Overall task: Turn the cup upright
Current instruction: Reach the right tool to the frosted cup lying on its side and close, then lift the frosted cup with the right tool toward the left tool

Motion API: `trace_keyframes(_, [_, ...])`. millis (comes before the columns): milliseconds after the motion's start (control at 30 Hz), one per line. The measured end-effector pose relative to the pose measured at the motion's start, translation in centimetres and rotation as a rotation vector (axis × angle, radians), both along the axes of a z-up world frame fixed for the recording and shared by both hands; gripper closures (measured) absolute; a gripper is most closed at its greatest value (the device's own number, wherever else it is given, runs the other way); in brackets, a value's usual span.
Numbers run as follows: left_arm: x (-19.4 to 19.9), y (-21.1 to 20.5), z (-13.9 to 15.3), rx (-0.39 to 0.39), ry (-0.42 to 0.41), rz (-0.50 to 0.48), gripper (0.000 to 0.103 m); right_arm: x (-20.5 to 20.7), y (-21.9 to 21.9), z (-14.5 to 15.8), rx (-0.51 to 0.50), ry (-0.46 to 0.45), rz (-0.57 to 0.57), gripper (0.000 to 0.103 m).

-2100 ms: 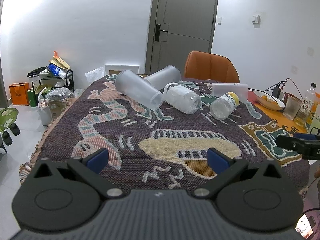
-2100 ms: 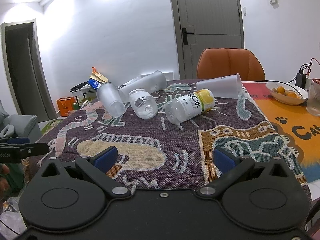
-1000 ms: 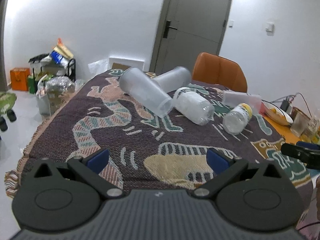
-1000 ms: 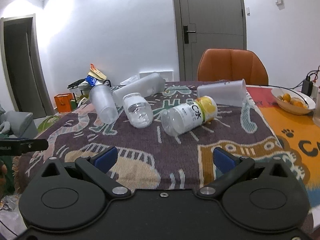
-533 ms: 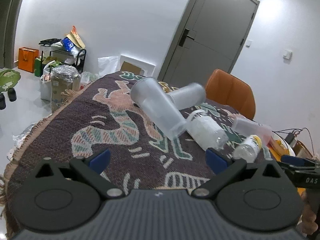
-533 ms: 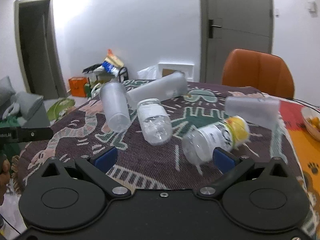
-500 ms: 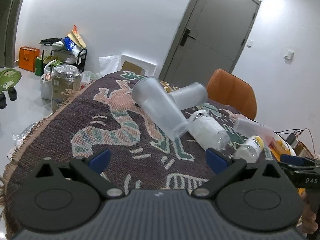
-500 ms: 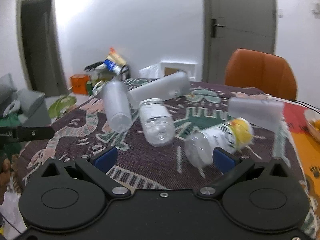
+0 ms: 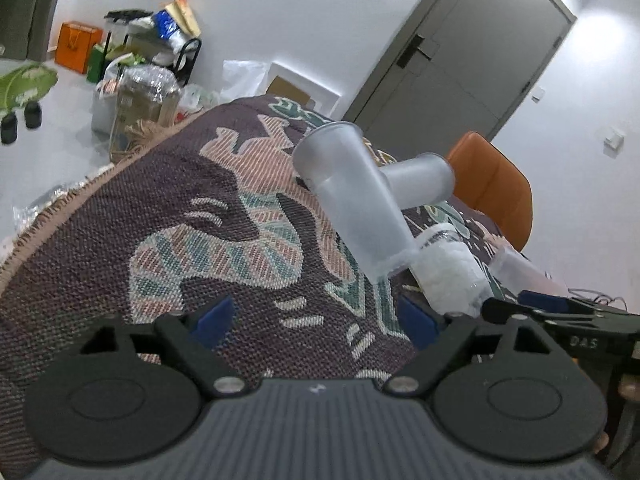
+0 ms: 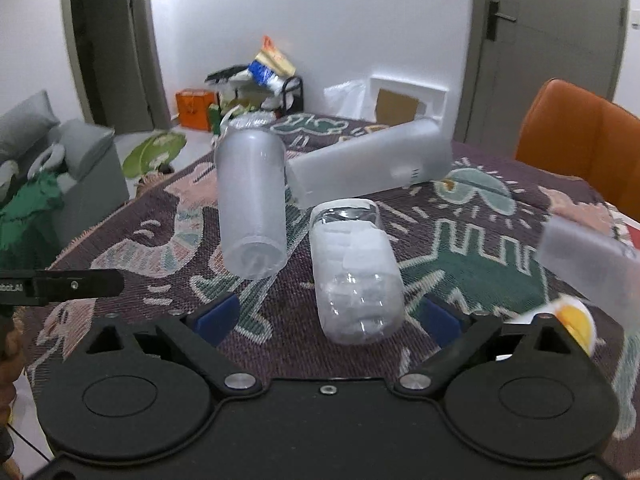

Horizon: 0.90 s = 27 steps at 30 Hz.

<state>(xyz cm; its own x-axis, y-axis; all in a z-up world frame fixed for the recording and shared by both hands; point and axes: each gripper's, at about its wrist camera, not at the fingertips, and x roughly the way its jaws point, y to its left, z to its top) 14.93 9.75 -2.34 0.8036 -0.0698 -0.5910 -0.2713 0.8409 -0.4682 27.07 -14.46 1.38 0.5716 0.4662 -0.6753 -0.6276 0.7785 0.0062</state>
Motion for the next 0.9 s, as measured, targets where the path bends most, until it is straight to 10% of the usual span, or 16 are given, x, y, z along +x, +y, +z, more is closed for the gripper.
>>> trace_keyframes(567, [4.0,1.3,-1.5,-0.018,0.051,0.015,0.025,6.8,3.1,-1.8,-0.078,0.091,0.031,0.012])
trace_keyframes(767, [4.2,1.5,-1.8,-0.008,0.058,0.026,0.025,8.7,3.0,-2.6,-0.06,0.161,0.01,0.043])
trace_keyframes(900, [3.8,1.2,-1.6,-0.009,0.058,0.023,0.025,8.0,2.7,-2.5,-0.066,0.15,-0.007,0.045])
